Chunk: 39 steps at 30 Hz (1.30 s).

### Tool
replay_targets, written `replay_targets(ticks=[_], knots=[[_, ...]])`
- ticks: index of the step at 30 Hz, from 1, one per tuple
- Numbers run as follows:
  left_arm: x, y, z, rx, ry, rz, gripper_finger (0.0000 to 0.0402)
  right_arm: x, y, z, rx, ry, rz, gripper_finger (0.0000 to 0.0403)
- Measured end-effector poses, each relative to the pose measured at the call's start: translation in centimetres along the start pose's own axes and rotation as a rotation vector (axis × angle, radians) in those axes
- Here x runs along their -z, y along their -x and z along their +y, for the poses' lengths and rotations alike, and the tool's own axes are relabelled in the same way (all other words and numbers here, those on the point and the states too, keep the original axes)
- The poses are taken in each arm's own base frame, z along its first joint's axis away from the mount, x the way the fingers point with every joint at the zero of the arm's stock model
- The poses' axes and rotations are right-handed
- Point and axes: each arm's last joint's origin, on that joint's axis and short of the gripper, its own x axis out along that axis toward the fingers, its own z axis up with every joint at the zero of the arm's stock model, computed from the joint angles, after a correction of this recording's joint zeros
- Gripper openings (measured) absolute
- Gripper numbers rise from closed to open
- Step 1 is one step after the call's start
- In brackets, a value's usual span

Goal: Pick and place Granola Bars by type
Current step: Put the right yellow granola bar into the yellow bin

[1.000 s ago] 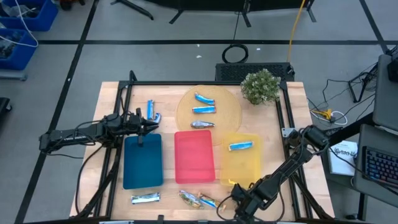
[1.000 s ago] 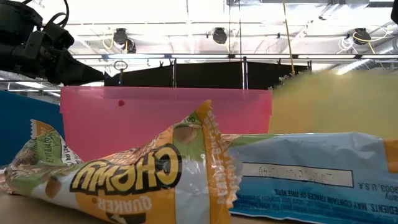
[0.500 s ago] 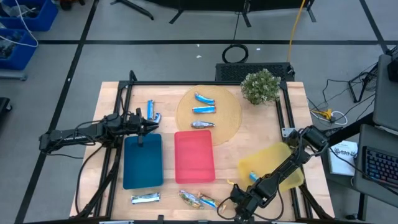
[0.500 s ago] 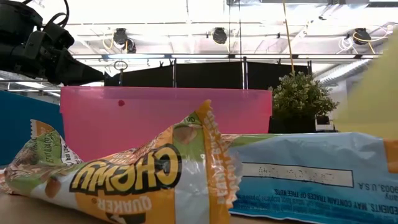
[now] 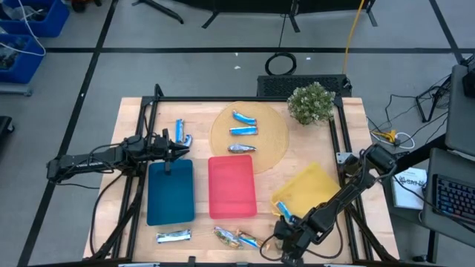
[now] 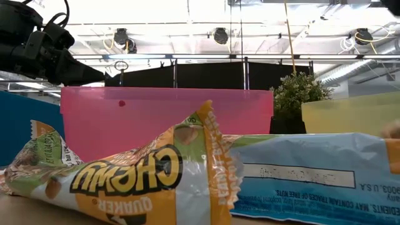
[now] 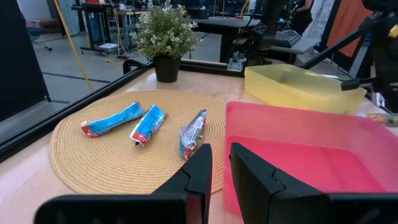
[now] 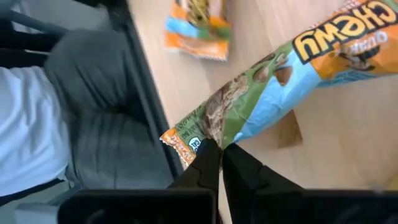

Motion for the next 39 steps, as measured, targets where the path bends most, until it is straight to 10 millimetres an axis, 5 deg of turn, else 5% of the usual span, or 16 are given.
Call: replay_targets(ticks=[9, 18, 28, 39], knots=[[0.0, 0.0, 0.0, 0.0, 0.0, 0.0, 0.0063, -0.5, 5.9, 0.9, -0.018, 0.132, -0.231, 0.0], [0.0, 0.0, 0.0, 0.0, 0.0, 0.0, 0.0063, 1.0, 10.7, -3.7, 0.354, 0.0, -0.092, 0.0], [0.0, 0.0, 0.0, 0.0, 0.0, 0.0, 0.0063, 2.3, 6.7, -10.0, 0.376, -0.119, 0.187, 0.0], [0.0, 0.0, 0.0, 0.0, 0.0, 0.0, 0.0063, 2.7, 5.8, -12.5, 0.43, -0.12, 0.208, 0.0004]])
